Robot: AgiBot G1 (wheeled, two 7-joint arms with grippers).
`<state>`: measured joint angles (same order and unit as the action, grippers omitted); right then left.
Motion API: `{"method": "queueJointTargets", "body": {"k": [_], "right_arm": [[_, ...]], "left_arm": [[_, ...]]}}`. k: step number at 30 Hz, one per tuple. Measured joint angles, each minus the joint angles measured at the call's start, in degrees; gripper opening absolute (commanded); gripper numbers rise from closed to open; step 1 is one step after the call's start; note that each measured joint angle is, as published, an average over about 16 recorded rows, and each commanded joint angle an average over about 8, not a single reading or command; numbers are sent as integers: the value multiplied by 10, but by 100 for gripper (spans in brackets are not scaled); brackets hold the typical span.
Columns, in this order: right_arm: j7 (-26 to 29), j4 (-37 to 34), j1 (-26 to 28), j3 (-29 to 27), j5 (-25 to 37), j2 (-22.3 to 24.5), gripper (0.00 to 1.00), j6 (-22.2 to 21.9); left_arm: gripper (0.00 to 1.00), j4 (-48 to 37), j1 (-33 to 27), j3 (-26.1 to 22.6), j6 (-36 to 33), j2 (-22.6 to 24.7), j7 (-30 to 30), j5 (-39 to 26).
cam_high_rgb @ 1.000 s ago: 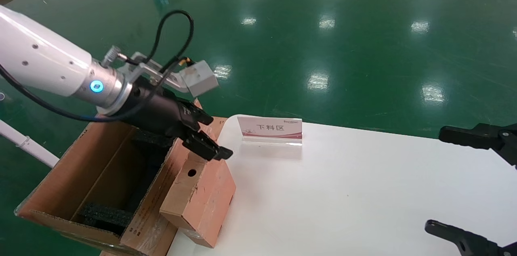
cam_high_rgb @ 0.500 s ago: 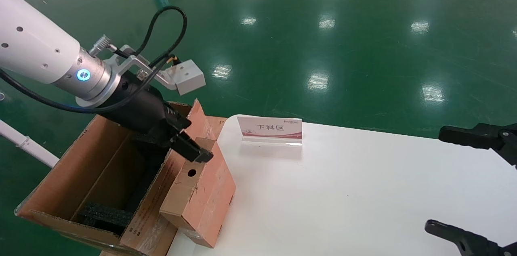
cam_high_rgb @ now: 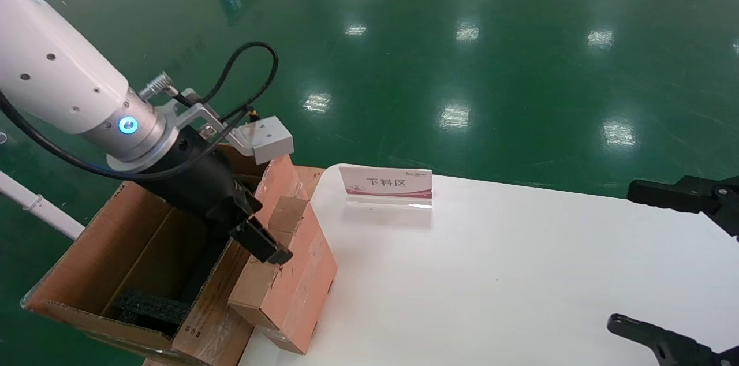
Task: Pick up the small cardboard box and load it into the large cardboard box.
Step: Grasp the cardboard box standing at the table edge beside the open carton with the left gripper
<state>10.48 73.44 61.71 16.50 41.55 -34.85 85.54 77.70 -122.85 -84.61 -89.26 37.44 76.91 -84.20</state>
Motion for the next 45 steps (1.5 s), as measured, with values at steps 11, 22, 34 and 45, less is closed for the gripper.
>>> {"method": "queueJointTargets", "body": {"k": [11,22,34,45], "right_arm": [[0,0,0,0,0,0,100,0],[0,0,0,1,-1,0,100,0],[-1,0,0,1,-1,1,100,-1],[-1,0,0,1,-1,1,81,-1]], "left_arm": [[100,0,0,-42,21,6,10,7],[100,0,18,-61,44,14,19,-3],[100,-1,35,-73,65,22,30,-25],[63,0,37,-75,71,23,33,-30]]}}
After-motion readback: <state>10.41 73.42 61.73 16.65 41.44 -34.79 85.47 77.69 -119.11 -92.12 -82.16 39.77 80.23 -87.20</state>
